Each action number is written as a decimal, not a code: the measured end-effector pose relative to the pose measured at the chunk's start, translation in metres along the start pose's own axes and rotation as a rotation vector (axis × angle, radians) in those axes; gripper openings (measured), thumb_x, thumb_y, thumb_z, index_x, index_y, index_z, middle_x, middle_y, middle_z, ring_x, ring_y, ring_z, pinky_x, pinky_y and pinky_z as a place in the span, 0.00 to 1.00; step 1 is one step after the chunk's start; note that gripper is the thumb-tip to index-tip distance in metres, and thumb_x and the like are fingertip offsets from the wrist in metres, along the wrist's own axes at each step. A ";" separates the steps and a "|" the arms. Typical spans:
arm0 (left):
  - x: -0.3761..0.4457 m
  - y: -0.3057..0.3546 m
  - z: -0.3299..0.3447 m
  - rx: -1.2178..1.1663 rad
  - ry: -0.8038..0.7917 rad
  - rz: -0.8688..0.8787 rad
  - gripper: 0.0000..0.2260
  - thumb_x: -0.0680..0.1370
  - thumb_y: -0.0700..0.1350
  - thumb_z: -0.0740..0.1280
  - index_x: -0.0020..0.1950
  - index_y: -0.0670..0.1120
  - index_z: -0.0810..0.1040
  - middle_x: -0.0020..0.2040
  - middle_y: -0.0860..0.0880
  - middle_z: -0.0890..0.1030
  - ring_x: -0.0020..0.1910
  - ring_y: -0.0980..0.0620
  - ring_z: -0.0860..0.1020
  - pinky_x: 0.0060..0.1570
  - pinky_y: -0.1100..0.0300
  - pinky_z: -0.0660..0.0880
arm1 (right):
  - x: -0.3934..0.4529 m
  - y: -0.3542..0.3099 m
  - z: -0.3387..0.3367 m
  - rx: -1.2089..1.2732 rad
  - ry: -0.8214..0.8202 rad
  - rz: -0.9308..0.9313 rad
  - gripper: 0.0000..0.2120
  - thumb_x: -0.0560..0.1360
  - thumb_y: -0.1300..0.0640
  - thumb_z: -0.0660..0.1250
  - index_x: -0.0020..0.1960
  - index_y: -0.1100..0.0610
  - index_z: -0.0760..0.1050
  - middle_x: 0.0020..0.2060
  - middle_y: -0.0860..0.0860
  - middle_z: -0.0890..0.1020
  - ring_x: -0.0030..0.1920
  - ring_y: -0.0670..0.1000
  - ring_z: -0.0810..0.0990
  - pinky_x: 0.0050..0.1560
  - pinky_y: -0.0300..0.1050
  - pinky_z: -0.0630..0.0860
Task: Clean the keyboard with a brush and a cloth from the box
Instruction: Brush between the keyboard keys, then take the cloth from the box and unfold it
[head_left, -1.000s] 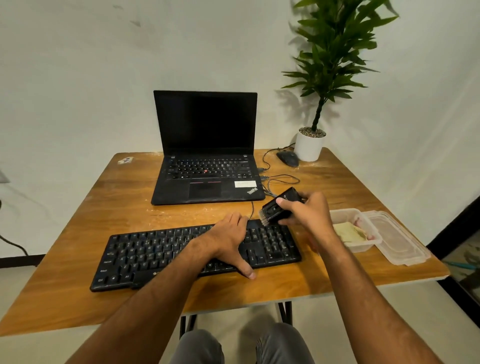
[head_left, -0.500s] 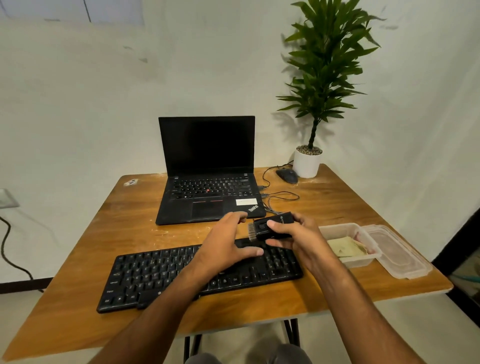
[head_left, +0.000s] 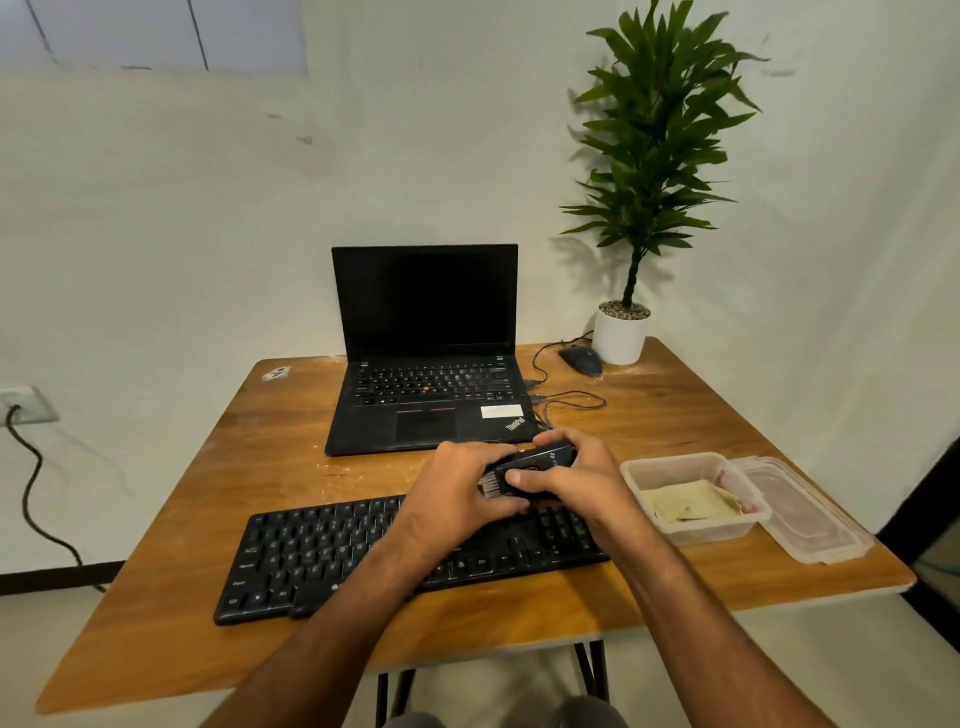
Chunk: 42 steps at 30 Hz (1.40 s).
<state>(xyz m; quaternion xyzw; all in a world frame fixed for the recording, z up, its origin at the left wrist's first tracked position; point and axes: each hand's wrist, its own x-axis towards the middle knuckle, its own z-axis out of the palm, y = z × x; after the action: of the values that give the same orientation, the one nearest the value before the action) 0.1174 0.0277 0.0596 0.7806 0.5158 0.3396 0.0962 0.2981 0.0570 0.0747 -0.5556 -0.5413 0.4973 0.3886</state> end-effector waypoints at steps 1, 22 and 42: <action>0.000 0.000 0.000 0.015 -0.010 0.009 0.21 0.72 0.52 0.80 0.64 0.52 0.83 0.55 0.56 0.86 0.52 0.59 0.82 0.54 0.54 0.80 | 0.001 0.000 0.001 -0.059 0.022 -0.017 0.27 0.59 0.58 0.85 0.54 0.49 0.79 0.48 0.50 0.85 0.48 0.50 0.85 0.49 0.50 0.84; 0.001 0.002 -0.003 0.073 -0.059 0.127 0.17 0.74 0.57 0.73 0.59 0.51 0.83 0.48 0.56 0.85 0.46 0.59 0.81 0.47 0.59 0.79 | -0.002 0.001 -0.020 -0.402 -0.006 -0.299 0.19 0.69 0.54 0.79 0.59 0.49 0.80 0.49 0.43 0.82 0.51 0.42 0.81 0.52 0.40 0.79; 0.120 0.092 0.116 -0.031 -0.190 0.271 0.26 0.77 0.49 0.74 0.73 0.47 0.74 0.65 0.51 0.79 0.63 0.54 0.76 0.63 0.53 0.77 | -0.008 0.043 -0.190 -0.861 0.451 -0.422 0.26 0.62 0.51 0.81 0.60 0.47 0.82 0.45 0.45 0.77 0.48 0.47 0.72 0.45 0.42 0.69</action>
<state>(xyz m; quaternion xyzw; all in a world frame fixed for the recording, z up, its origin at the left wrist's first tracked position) 0.2869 0.1143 0.0706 0.8702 0.3888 0.2820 0.1101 0.4930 0.0643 0.0723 -0.6370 -0.6996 0.0089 0.3237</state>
